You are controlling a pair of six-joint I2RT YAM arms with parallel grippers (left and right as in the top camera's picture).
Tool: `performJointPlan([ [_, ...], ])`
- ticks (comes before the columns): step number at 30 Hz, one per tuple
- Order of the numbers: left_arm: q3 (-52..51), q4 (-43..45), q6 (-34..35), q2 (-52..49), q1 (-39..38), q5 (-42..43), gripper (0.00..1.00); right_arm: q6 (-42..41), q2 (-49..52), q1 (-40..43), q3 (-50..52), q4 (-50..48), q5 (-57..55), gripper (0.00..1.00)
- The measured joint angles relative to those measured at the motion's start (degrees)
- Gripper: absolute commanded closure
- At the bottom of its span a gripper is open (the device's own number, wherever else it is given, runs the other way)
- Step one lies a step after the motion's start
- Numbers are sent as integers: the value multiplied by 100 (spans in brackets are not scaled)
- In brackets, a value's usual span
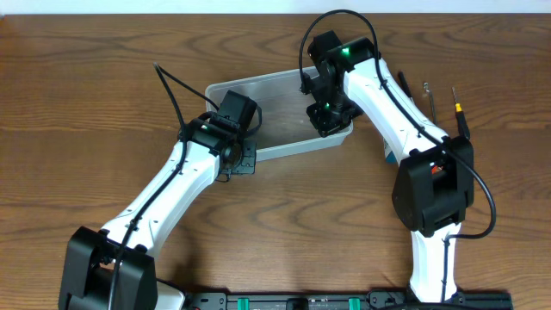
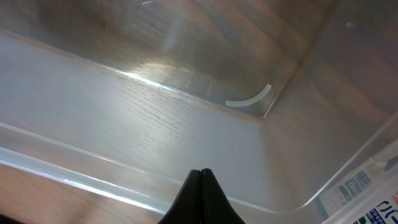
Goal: Pack container
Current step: 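Slide the container to table center, then release and withdraw both grippers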
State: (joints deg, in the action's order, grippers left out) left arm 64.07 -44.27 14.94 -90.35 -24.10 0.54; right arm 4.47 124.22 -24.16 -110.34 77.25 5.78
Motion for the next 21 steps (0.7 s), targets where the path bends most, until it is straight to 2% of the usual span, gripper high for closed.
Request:
performJointPlan([
  [14, 0, 229, -151, 0, 39, -13, 93, -2, 0, -2, 2, 85, 0, 99],
  [21, 0, 232, -168, 0, 334, -13, 93, -2, 0, -2, 2, 129, 0, 99],
])
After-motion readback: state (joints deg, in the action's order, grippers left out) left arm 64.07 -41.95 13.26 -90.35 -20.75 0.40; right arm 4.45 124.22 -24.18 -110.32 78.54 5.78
